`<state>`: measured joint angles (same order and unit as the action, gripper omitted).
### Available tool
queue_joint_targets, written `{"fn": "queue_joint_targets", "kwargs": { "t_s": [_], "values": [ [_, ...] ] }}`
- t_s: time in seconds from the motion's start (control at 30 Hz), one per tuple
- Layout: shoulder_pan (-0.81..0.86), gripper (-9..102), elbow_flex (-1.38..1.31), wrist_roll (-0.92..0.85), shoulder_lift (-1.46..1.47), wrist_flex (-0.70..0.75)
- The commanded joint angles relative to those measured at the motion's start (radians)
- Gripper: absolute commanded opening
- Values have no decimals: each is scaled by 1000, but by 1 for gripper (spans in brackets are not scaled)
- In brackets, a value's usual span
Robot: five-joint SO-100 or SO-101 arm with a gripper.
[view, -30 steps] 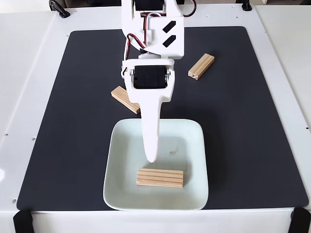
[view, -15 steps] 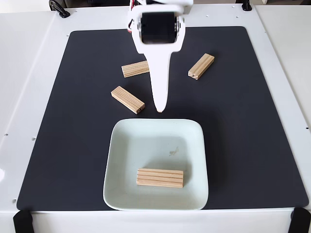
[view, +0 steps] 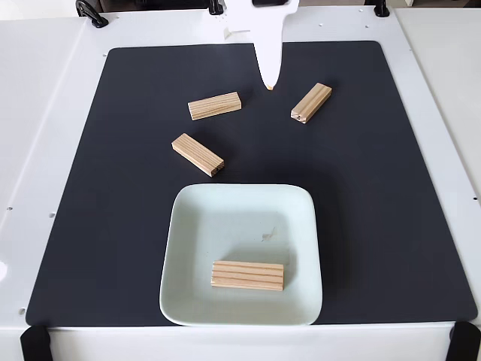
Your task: Pick up the wooden block and place them on the plate.
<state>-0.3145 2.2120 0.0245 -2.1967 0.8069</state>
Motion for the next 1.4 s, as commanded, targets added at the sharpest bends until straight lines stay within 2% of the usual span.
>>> {"fn": "queue_joint_targets", "kwargs": {
  "t_s": [0.0, 0.17, 0.37, 0.5, 0.63, 0.73, 0.83, 1.1, 1.3, 1.37],
  "values": [
    [-40, 0, 178, -8, -189, -11],
    [-130, 0, 359, -8, -377, -11],
    [-235, 0, 287, -54, -393, 35],
    [-288, 0, 46, -201, -232, 265],
    [-313, 0, -275, -225, -21, 549],
    [-333, 0, -440, -225, 127, 670],
    [-348, 1, -466, -225, 235, 667],
    [-350, 3, -255, -282, 285, 430],
    [-344, 5, -160, -310, 298, 324],
    [-344, 9, -146, -319, 301, 322]
  ]
}}
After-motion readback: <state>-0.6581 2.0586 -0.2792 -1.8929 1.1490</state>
